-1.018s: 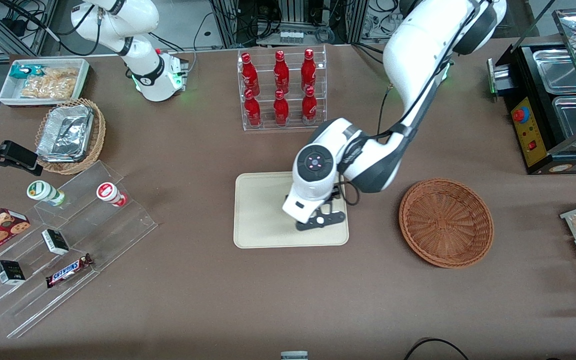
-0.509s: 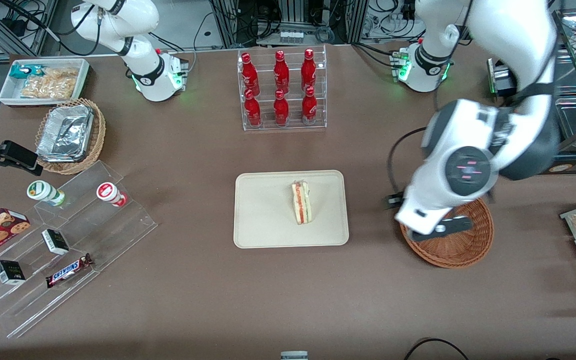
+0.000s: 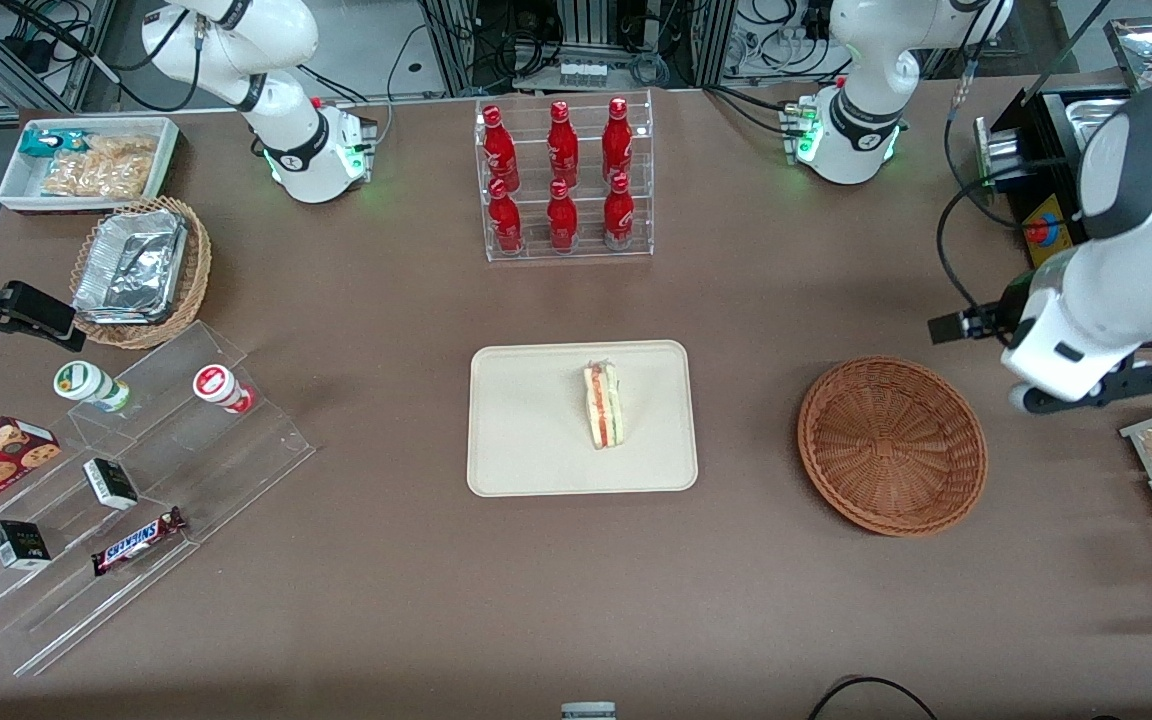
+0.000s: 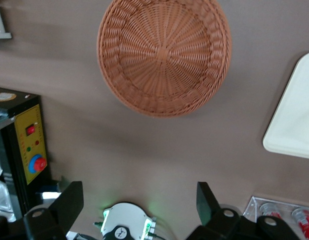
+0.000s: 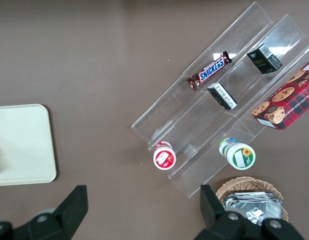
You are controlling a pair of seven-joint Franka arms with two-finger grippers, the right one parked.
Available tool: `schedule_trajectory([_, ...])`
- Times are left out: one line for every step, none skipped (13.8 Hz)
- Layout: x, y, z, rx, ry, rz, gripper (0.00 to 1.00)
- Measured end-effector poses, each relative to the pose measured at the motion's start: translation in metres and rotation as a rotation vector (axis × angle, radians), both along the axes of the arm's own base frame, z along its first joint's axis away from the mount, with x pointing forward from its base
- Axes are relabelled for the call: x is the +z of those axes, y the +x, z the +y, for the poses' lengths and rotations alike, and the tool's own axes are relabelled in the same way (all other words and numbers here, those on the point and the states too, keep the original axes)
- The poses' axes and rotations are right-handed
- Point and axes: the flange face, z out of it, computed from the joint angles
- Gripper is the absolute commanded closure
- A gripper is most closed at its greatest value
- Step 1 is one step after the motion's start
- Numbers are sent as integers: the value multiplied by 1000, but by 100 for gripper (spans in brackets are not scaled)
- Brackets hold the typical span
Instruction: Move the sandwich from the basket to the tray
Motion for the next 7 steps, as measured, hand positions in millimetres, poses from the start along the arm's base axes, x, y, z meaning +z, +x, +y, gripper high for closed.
schedule_trajectory([5,-10,-3,-6,5,-2,0])
schedule_trajectory([9,-18,-4,-9,9,-3,0])
schedule_trajectory([12,-23,-3,-11,10,-6,0])
schedule_trajectory([16,-26,1,-19,7,-10,0])
schedule_trajectory([20,-27,6,-26,3,-14,0])
schedule_trajectory([22,-28,10,-27,1,-18,0])
schedule_trajectory([24,-28,13,-25,1,-21,0])
